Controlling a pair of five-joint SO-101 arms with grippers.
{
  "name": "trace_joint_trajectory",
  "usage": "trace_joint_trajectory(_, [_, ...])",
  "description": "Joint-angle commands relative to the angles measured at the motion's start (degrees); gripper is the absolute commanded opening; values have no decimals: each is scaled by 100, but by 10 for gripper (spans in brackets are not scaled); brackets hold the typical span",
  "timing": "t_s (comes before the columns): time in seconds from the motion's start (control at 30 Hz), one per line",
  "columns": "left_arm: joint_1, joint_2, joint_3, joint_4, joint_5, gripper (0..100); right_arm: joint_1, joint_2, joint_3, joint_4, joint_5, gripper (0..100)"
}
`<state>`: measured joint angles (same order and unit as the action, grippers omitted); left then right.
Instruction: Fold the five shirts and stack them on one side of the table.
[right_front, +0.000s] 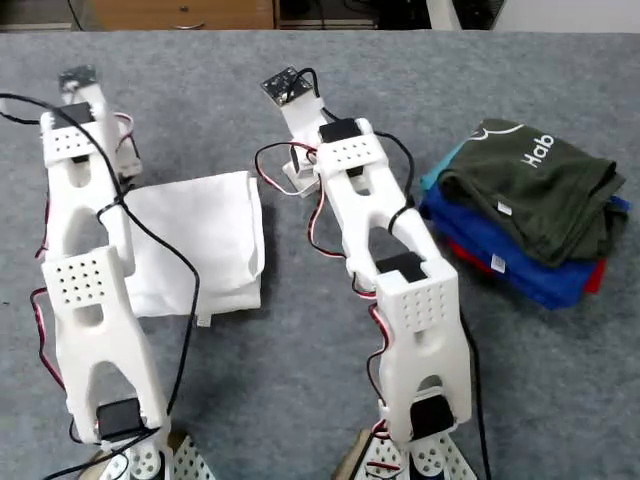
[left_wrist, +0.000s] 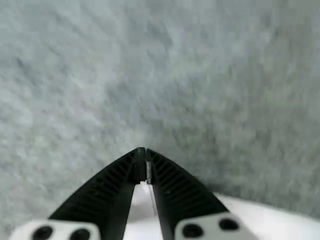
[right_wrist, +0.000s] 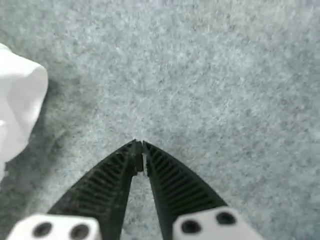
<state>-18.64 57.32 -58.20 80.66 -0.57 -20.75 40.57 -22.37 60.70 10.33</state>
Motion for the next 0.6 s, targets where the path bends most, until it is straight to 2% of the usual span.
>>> trace_joint_trajectory(0.0, [-53,101,-932,44,149,19,13,-66,-171,-97,-35,5])
trace_joint_trajectory(0.13, [26,215,-1670,738,105,19,13,-312,-242,202,-44,5])
trace_joint_trajectory(0.27, [-132,215,-2778,1556,88,19,-84,-919,-435,1310,-149,5])
trace_joint_trajectory(0.33, [-246,224,-3279,1934,-255,19,-207,-1218,-532,1864,-492,5])
trace_joint_trajectory(0.43, [-440,215,-3429,2040,-844,19,-286,-1763,-620,2549,-1134,5])
trace_joint_trajectory(0.5, [-598,215,-3367,2040,-941,19,-365,-2176,-523,2743,-1530,5])
trace_joint_trajectory(0.57, [-826,215,-3358,2040,-941,19,-541,-2589,-374,3007,-1618,5])
